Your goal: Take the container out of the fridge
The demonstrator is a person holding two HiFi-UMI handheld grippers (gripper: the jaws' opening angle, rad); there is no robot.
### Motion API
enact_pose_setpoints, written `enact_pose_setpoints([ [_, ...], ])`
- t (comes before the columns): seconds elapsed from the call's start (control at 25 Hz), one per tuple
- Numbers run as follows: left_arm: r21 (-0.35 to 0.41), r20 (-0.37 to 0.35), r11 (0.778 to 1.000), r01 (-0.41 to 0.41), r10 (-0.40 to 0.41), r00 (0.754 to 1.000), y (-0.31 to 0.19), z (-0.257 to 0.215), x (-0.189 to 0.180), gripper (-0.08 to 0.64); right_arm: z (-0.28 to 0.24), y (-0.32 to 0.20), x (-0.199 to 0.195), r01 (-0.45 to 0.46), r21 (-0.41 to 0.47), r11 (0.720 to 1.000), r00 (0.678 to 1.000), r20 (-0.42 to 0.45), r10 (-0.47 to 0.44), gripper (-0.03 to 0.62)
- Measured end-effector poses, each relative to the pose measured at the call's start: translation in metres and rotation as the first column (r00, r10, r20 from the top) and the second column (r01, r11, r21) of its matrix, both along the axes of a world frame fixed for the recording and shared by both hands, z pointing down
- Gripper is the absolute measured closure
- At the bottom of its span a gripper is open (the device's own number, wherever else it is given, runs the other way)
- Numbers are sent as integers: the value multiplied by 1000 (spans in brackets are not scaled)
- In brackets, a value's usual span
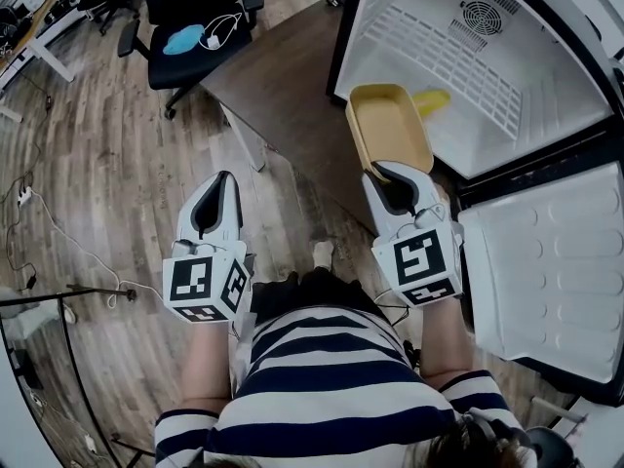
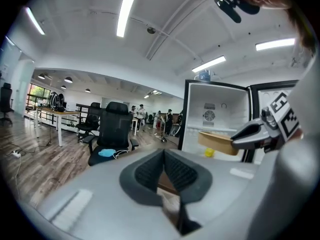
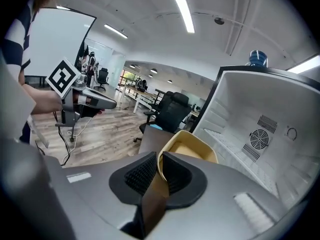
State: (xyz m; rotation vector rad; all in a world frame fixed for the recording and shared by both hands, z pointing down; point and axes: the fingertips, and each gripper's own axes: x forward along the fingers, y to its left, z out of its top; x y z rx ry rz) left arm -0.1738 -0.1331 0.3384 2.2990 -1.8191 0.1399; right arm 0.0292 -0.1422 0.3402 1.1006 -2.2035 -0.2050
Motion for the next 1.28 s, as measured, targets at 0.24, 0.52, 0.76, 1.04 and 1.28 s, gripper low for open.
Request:
enact_pose_setpoints([
  [0.24, -3, -2, 999, 32, -32, 999, 4, 4, -8, 560, 17, 9, -5, 19, -44, 999, 1000, 15, -19, 552],
  [0.52, 12, -3, 997, 76, -76, 997, 2, 2, -15, 560, 26, 16, -13, 52, -77, 996, 998, 46, -48, 554],
  [0.76, 11, -1, 996, 90, -90, 996, 2, 3, -17, 560, 33, 19, -13, 63, -110, 992, 996, 72, -56, 555],
  [1.04, 10, 4, 995, 98, -98, 995, 3, 3, -19, 560, 37, 22, -15, 76, -127, 989, 994, 83, -65, 558],
  [1.28, 5, 8, 996, 91, -91, 996, 3, 4, -15, 560, 38, 21, -11, 70, -127, 989, 995, 82, -60, 558],
])
